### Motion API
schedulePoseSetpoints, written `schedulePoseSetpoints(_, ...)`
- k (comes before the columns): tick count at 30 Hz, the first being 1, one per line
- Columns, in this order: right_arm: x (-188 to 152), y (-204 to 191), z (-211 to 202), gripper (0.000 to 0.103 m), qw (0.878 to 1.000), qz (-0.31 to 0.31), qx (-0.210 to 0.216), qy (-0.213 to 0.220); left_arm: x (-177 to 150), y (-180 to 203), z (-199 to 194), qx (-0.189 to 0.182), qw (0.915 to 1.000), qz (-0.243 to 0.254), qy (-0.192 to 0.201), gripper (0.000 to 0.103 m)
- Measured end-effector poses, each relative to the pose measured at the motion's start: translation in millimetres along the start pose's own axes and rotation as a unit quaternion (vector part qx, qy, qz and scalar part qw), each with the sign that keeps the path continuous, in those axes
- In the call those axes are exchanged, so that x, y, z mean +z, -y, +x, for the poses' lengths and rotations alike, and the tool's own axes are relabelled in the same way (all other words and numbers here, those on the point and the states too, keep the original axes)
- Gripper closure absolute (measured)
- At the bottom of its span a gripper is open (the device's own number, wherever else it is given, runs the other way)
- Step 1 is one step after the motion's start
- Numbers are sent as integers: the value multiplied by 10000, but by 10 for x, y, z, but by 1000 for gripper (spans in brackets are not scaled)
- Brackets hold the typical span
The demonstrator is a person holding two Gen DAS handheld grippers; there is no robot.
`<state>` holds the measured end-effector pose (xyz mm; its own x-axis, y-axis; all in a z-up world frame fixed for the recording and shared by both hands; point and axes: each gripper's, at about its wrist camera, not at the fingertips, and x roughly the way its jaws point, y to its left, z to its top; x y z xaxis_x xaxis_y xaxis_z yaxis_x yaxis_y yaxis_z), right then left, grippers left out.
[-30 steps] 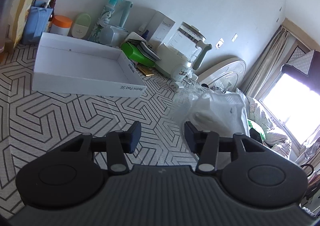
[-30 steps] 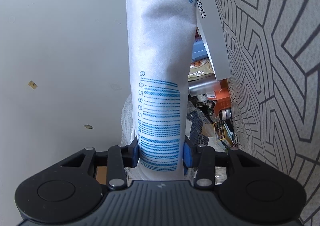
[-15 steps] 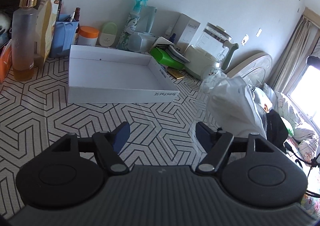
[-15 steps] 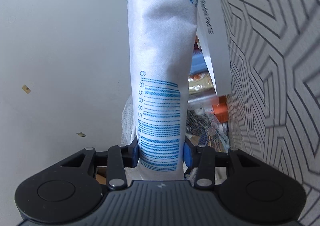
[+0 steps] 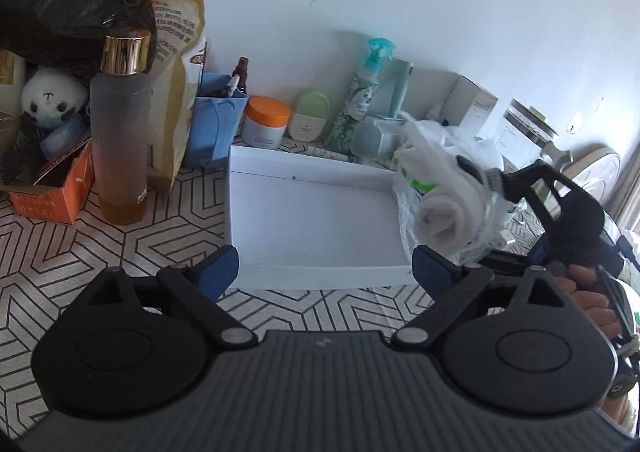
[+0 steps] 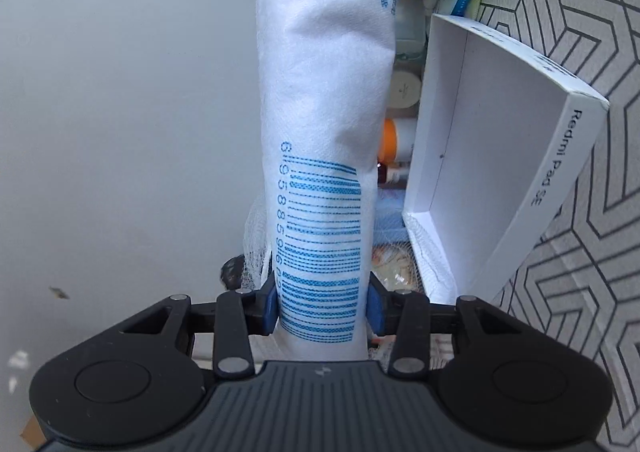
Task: Fold shopping bag
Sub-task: 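Carry the rolled bag with the right gripper and lower it into the white box, then open the right gripper to release the roll inside the box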
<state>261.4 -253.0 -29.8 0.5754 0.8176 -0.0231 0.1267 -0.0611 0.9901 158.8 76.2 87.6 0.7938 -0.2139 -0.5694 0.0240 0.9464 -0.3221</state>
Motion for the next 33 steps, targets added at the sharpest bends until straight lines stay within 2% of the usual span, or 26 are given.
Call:
schedulePoseSetpoints(2,36,132,279,61,9993,271,-237,-38,-10,-44,57,212,9997,11,96,8)
schedulePoseSetpoints(4,41,202,491,61,9985,270,-471,45,-57,-100,114,482,9987,67,125,8)
schedulePoseSetpoints(7,44,234,763,59,9962,264,-826,113,-132,-232,191,547,9985,31,-66,8)
schedulePoseSetpoints(9,24,166,863,51,9941,117,-1069,101,-148,-319,242,554,9981,-98,-253,8)
schedulePoseSetpoints(10,-6,96,896,39,9928,-38,-1201,42,-148,-357,262,535,9979,-176,-318,8)
schedulePoseSetpoints(11,-59,29,931,38,9911,-220,-1308,59,-145,-386,271,503,9979,-241,-329,8)
schedulePoseSetpoints(13,-153,-66,884,36,9887,-403,-1439,144,-160,-373,279,503,9980,-183,-323,8)
schedulePoseSetpoints(18,-212,-49,643,33,9863,-569,-1550,-59,-213,-281,337,516,9978,6,-427,8)
schedulePoseSetpoints(22,-230,-68,449,23,9841,-827,-1562,-185,-275,-204,432,446,9970,93,-620,8)
schedulePoseSetpoints(24,-131,-122,543,23,9825,-996,-1553,-253,-308,-168,471,408,9967,99,-701,8)
schedulePoseSetpoints(27,-200,-147,347,23,9763,-1481,-1511,-464,-346,-78,483,460,9961,257,-704,8)
schedulePoseSetpoints(30,-332,-185,206,23,9611,-2155,-1563,-730,-367,29,490,613,9948,491,-649,8)
schedulePoseSetpoints(32,-478,-254,128,23,9353,-2968,-1783,-733,-383,110,506,750,9930,648,-639,2)
schedulePoseSetpoints(33,-567,-288,117,23,9144,-3466,-2005,-601,-392,146,515,806,9921,718,-642,0)
